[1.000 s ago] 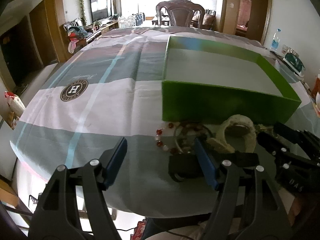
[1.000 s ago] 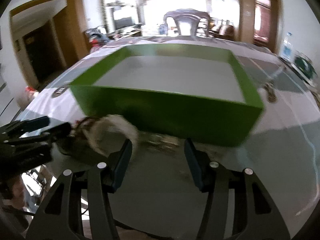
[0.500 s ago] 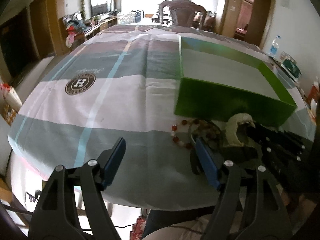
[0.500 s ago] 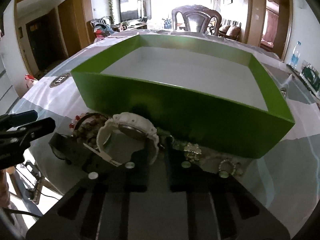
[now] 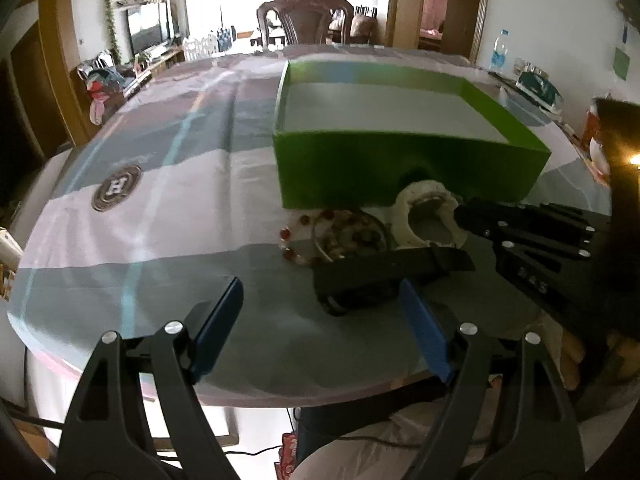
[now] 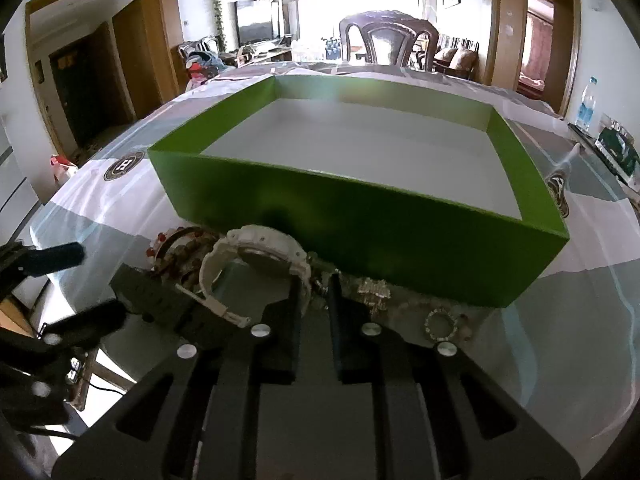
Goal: Organize jewelry
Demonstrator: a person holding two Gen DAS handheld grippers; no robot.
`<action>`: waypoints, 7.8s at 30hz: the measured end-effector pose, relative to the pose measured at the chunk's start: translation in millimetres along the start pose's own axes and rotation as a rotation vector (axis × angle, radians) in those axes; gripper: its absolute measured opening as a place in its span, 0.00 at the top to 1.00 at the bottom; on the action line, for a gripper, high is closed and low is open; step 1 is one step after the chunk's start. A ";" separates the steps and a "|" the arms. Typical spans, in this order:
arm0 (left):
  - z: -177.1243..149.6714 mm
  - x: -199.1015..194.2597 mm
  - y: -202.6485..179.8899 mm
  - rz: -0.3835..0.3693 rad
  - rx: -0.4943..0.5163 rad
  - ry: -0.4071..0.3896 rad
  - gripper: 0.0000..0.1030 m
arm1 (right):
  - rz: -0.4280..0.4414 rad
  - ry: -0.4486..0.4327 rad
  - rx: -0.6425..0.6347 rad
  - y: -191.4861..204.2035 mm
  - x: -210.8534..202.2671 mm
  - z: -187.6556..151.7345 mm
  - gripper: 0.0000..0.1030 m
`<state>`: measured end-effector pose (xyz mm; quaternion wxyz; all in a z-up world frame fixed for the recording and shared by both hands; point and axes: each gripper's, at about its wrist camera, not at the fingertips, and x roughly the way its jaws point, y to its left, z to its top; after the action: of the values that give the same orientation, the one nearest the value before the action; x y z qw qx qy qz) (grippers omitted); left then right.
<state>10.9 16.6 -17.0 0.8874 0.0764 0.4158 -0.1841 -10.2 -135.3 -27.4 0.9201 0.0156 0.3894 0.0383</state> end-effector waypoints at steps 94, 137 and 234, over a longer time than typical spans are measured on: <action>131.3 25.4 5.5 -0.045 -0.137 -0.181 0.52 | -0.163 -0.288 0.107 -58.9 -38.2 61.5 0.63; 89.8 24.9 31.6 0.060 -0.188 -0.125 0.30 | -0.253 -0.085 0.144 -91.9 -26.3 -2.3 0.39; 26.0 56.4 2.7 0.026 -0.099 0.065 0.24 | -0.171 -0.035 0.188 -96.9 -7.9 -15.7 0.64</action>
<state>63.4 -3.3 -43.6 0.8784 0.0438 0.4519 -0.1491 -21.3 -232.6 -38.3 0.9212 0.0692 0.3750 -0.0770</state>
